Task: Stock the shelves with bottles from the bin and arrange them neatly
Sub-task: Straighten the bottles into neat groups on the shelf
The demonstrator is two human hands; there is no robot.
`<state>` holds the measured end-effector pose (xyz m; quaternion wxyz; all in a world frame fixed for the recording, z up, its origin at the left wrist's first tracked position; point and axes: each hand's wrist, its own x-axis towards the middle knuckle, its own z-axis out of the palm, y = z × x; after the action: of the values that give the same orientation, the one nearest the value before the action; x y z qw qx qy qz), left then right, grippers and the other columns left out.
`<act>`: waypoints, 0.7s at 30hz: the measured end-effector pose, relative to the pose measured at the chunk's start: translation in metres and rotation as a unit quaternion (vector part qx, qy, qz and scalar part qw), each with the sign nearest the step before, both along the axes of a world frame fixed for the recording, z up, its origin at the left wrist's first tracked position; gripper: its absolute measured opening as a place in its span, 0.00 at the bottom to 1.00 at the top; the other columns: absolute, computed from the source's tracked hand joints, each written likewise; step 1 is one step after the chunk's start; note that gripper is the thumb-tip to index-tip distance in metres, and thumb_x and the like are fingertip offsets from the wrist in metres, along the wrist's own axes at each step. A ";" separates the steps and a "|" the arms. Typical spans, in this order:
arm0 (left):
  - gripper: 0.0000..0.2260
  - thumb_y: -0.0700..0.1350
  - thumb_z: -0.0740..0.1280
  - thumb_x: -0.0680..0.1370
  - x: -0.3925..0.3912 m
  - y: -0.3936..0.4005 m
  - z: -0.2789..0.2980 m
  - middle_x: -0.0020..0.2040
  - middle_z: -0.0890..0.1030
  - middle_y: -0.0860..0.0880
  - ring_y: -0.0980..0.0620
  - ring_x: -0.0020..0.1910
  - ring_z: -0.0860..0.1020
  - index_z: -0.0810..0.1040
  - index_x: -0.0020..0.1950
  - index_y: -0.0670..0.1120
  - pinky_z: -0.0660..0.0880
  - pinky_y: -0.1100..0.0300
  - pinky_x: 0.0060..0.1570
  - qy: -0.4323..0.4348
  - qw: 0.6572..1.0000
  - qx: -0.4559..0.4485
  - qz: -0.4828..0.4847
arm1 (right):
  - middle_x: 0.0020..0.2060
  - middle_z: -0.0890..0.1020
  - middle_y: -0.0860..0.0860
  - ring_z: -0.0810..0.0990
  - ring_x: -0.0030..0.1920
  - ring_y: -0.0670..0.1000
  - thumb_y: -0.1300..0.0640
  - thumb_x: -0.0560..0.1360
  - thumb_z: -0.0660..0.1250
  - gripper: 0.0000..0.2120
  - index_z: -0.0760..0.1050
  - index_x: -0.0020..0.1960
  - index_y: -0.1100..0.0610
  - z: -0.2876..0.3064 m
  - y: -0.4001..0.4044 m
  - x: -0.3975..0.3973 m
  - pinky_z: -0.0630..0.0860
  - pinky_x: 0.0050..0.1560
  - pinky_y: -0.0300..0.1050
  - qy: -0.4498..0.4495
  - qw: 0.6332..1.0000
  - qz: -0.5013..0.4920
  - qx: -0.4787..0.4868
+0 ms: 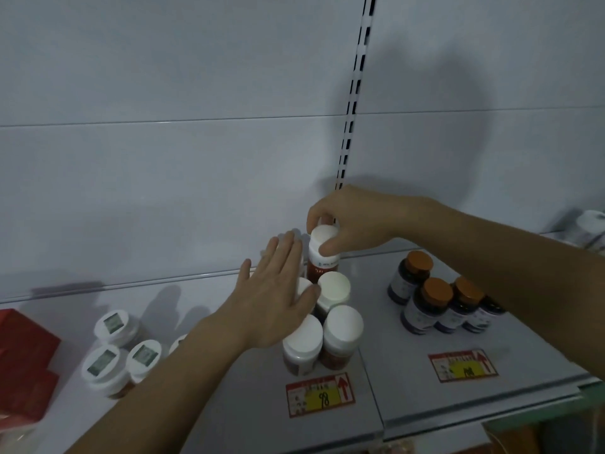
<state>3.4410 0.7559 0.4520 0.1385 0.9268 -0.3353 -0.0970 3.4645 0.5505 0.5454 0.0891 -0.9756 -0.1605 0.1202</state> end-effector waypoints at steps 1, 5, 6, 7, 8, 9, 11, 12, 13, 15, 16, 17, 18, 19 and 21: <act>0.34 0.64 0.47 0.82 0.000 0.000 0.000 0.79 0.31 0.56 0.55 0.78 0.32 0.32 0.80 0.52 0.41 0.42 0.78 0.001 1.000 -0.003 -0.001 | 0.49 0.76 0.43 0.77 0.51 0.49 0.49 0.73 0.74 0.16 0.79 0.59 0.48 -0.005 0.001 0.001 0.76 0.52 0.48 0.003 1.000 0.000 -0.006; 0.34 0.63 0.48 0.83 0.003 0.002 -0.002 0.79 0.30 0.58 0.57 0.78 0.31 0.32 0.80 0.53 0.42 0.43 0.78 0.018 1.000 -0.021 -0.011 | 0.46 0.75 0.41 0.77 0.50 0.49 0.46 0.71 0.76 0.17 0.79 0.57 0.48 -0.018 0.004 0.001 0.78 0.54 0.51 0.017 1.000 0.002 -0.007; 0.34 0.63 0.49 0.83 0.004 0.003 -0.002 0.78 0.29 0.60 0.58 0.77 0.31 0.32 0.80 0.54 0.42 0.44 0.78 0.022 0.999 -0.029 -0.015 | 0.45 0.74 0.40 0.78 0.50 0.49 0.46 0.71 0.76 0.16 0.79 0.57 0.48 -0.020 0.004 0.001 0.78 0.54 0.51 0.017 1.000 0.004 -0.006; 0.34 0.64 0.49 0.82 0.004 0.004 -0.002 0.77 0.29 0.61 0.59 0.77 0.31 0.31 0.80 0.55 0.42 0.44 0.79 0.027 0.999 -0.037 -0.020 | 0.44 0.73 0.38 0.78 0.50 0.49 0.46 0.71 0.76 0.16 0.79 0.57 0.48 -0.022 0.005 0.001 0.78 0.53 0.50 0.018 1.000 0.006 -0.006; 0.35 0.65 0.48 0.81 0.005 0.005 -0.002 0.76 0.28 0.63 0.60 0.77 0.31 0.31 0.79 0.55 0.43 0.45 0.79 0.030 0.998 -0.043 -0.026 | 0.44 0.73 0.38 0.78 0.50 0.49 0.46 0.72 0.76 0.16 0.79 0.57 0.48 -0.024 0.005 0.001 0.78 0.53 0.50 0.018 1.000 0.007 -0.003; 0.36 0.68 0.46 0.79 0.005 0.007 -0.002 0.75 0.28 0.64 0.61 0.77 0.31 0.31 0.79 0.56 0.43 0.45 0.79 0.031 0.998 -0.048 -0.031 | 0.44 0.74 0.39 0.79 0.50 0.49 0.46 0.72 0.76 0.16 0.79 0.57 0.48 -0.026 0.005 0.001 0.78 0.53 0.50 0.019 1.000 0.005 0.002; 0.39 0.70 0.43 0.74 0.005 0.009 -0.005 0.74 0.27 0.67 0.63 0.76 0.31 0.30 0.78 0.57 0.44 0.46 0.79 0.033 0.997 -0.062 -0.040 | 0.46 0.78 0.43 0.80 0.49 0.49 0.45 0.72 0.76 0.16 0.79 0.56 0.48 -0.029 0.004 0.002 0.79 0.53 0.50 0.021 1.000 0.005 0.014; 0.38 0.70 0.44 0.74 0.005 0.010 -0.007 0.74 0.28 0.68 0.64 0.76 0.31 0.30 0.78 0.59 0.44 0.47 0.79 0.035 0.996 -0.075 -0.044 | 0.48 0.80 0.45 0.80 0.48 0.49 0.45 0.73 0.75 0.15 0.79 0.56 0.48 -0.029 0.003 0.002 0.79 0.52 0.49 0.024 1.000 0.008 0.018; 0.37 0.70 0.46 0.76 0.005 0.010 -0.008 0.74 0.29 0.68 0.65 0.76 0.31 0.30 0.77 0.60 0.44 0.48 0.79 0.038 0.994 -0.090 -0.050 | 0.49 0.81 0.46 0.80 0.48 0.48 0.45 0.74 0.74 0.15 0.79 0.57 0.49 -0.029 0.002 0.001 0.78 0.53 0.48 0.027 0.999 0.009 0.021; 0.34 0.63 0.54 0.81 0.004 0.011 -0.008 0.77 0.33 0.66 0.67 0.76 0.33 0.32 0.76 0.62 0.42 0.55 0.79 0.052 0.989 -0.123 -0.065 | 0.54 0.82 0.48 0.79 0.44 0.45 0.46 0.78 0.71 0.16 0.78 0.63 0.50 -0.028 0.000 -0.001 0.76 0.52 0.44 0.038 0.999 0.004 0.031; 0.33 0.59 0.56 0.83 0.004 0.011 -0.007 0.77 0.35 0.66 0.68 0.75 0.34 0.34 0.76 0.62 0.41 0.60 0.78 0.059 0.986 -0.139 -0.074 | 0.57 0.81 0.49 0.78 0.41 0.41 0.46 0.79 0.69 0.16 0.77 0.65 0.50 -0.028 -0.001 -0.003 0.75 0.51 0.42 0.042 0.998 -0.003 0.039; 0.33 0.55 0.58 0.84 0.003 0.011 -0.006 0.78 0.36 0.66 0.70 0.75 0.35 0.36 0.77 0.61 0.40 0.65 0.77 0.066 0.982 -0.155 -0.083 | 0.58 0.81 0.49 0.78 0.39 0.38 0.46 0.80 0.67 0.17 0.76 0.67 0.49 -0.029 -0.003 -0.005 0.74 0.50 0.41 0.043 0.998 -0.012 0.050; 0.33 0.53 0.59 0.84 0.002 0.012 -0.005 0.78 0.38 0.66 0.70 0.75 0.36 0.38 0.78 0.60 0.39 0.68 0.75 0.072 0.979 -0.172 -0.087 | 0.59 0.81 0.49 0.78 0.39 0.37 0.45 0.81 0.65 0.18 0.74 0.69 0.48 -0.029 -0.004 -0.007 0.74 0.49 0.40 0.042 0.997 -0.022 0.060; 0.33 0.52 0.59 0.84 0.002 0.012 -0.005 0.78 0.39 0.66 0.70 0.76 0.37 0.40 0.79 0.58 0.40 0.71 0.74 0.079 0.975 -0.190 -0.082 | 0.60 0.80 0.48 0.78 0.39 0.37 0.45 0.82 0.64 0.18 0.73 0.70 0.47 -0.029 -0.007 -0.009 0.74 0.48 0.39 0.038 0.996 -0.031 0.071; 0.32 0.52 0.60 0.83 0.001 0.015 -0.006 0.79 0.41 0.66 0.71 0.76 0.41 0.44 0.81 0.55 0.43 0.74 0.73 0.096 0.968 -0.226 -0.057 | 0.60 0.80 0.48 0.77 0.42 0.36 0.44 0.82 0.63 0.18 0.72 0.71 0.47 -0.030 -0.013 -0.016 0.73 0.49 0.38 0.018 0.994 -0.049 0.101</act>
<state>3.4418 0.7705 0.4461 0.3704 0.8372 -0.3856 -0.1149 3.4487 0.5376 0.5158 0.1960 -0.9660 -0.1227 0.1161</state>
